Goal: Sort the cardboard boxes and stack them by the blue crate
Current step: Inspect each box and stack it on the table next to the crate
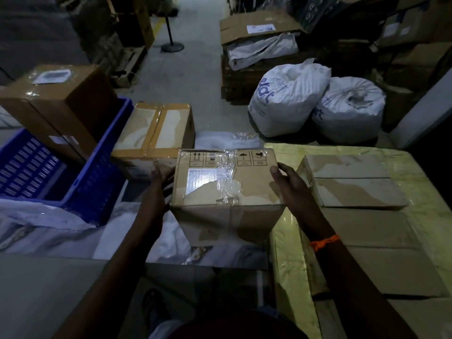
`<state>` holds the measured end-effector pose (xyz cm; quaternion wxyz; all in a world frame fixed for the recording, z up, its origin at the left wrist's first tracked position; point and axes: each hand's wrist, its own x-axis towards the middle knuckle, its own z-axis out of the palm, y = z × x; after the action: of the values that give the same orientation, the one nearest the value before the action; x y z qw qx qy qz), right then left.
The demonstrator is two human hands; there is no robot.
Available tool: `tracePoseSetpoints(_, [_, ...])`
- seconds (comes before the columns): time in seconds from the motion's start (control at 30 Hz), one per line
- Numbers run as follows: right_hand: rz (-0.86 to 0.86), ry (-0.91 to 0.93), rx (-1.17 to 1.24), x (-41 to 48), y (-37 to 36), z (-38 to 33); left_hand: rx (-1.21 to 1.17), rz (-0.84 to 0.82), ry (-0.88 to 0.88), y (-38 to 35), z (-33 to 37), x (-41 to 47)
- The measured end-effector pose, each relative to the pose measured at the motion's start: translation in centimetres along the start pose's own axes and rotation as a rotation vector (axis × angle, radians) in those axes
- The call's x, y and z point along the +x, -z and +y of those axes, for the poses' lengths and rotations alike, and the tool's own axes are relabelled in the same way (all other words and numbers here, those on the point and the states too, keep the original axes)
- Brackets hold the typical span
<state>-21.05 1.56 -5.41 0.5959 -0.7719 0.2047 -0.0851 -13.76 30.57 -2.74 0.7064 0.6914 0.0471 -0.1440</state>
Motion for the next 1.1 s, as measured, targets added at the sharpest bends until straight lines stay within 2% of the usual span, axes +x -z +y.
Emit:
tracePoseSetpoints(0.1, [-0.059, 0.024, -0.041, 0.6, -0.5, -1.3, 0.025, -0.025, -0.011, -1.8, 1.2, 0.9])
tracePoseSetpoints(0.3, [0.059, 0.109, 0.001, 1.1, 0.4, -1.8, -0.006, -0.055, -0.077, -3.2, 2.4, 1.2])
tracePoseSetpoints(0.47, [0.136, 0.061, 0.076, 0.0, 1.2, -0.7, -0.107, -0.008, -0.087, -3.2, 1.2, 1.0])
tracePoseSetpoints(0.6, [0.150, 0.025, 0.228, -3.0, 0.6, 1.5, -0.079, -0.019, -0.052, -1.9, -1.2, -0.6])
tracePoseSetpoints(0.73, [0.150, -0.068, 0.318, -5.9, -0.3, 3.8, -0.170, 0.018, 0.058, 0.7, -3.8, -1.5])
tracePoseSetpoints(0.9, [0.155, -0.331, 0.513, -7.3, 0.9, 6.8, -0.195, 0.023, 0.260, 2.5, -7.3, -3.0])
tracePoseSetpoints(1.1, [0.064, -0.477, 0.389, -8.3, 0.3, 9.7, -0.173, 0.006, 0.368, 3.4, -9.7, -4.1])
